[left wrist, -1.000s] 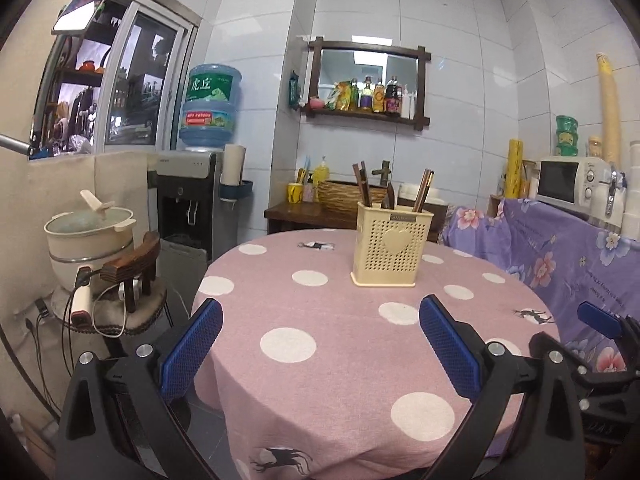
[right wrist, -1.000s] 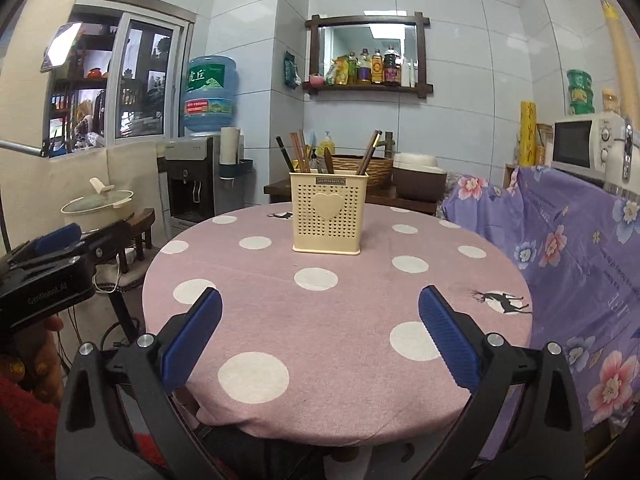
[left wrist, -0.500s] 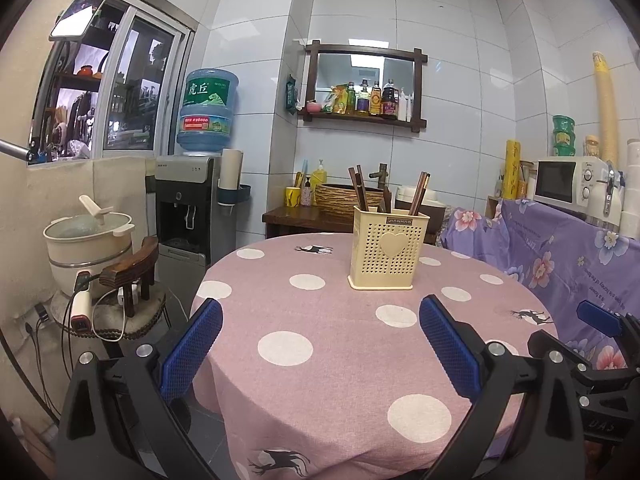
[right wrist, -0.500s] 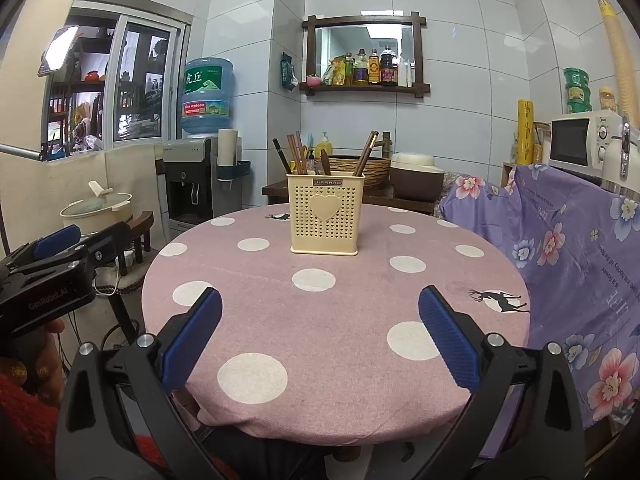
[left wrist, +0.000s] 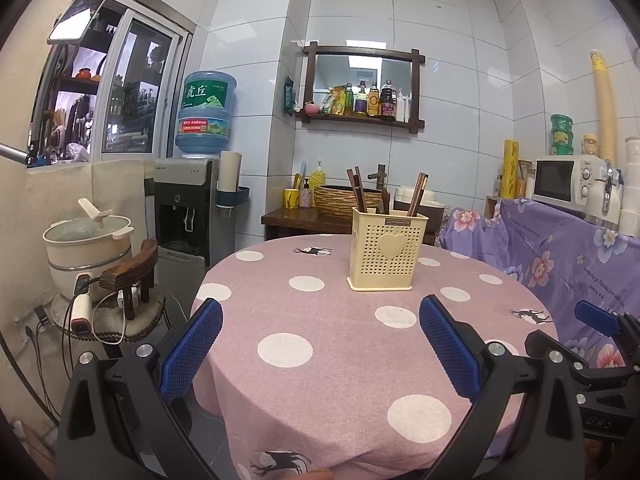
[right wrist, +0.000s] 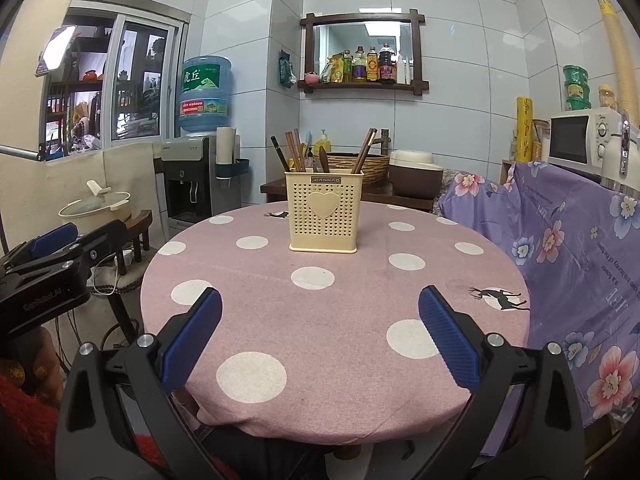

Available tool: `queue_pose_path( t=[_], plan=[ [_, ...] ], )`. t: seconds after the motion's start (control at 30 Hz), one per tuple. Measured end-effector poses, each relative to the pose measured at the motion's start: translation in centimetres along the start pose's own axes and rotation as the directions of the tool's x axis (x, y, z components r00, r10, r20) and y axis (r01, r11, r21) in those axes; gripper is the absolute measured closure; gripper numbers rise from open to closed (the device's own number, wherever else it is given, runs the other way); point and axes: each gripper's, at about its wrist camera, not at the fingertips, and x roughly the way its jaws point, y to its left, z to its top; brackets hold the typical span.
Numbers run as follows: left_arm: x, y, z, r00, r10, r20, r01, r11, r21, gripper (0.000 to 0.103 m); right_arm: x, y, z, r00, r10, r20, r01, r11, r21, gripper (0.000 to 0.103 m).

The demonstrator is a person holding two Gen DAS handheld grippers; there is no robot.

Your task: Organize utensils

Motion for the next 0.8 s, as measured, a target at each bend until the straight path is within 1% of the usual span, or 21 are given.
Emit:
queue_pose_path(
  t=[0.57,0.8],
  plan=[
    [0.04,0.29,0.21,1.0,-0.016,-0.024,0.015,1.0,-0.018,0.005,0.12,0.07,-0.05,1.0,-0.003,-0.01,0.003,1.0,0.004,0.006],
    [0.17,0.21,0.21,0.999,-0.007,-0.033,0.007,1.0,-0.016,0.005,0.14,0.03,-0.05,1.0,-0.003,-0.011,0.003,1.0,0.005,0.006]
  ],
)
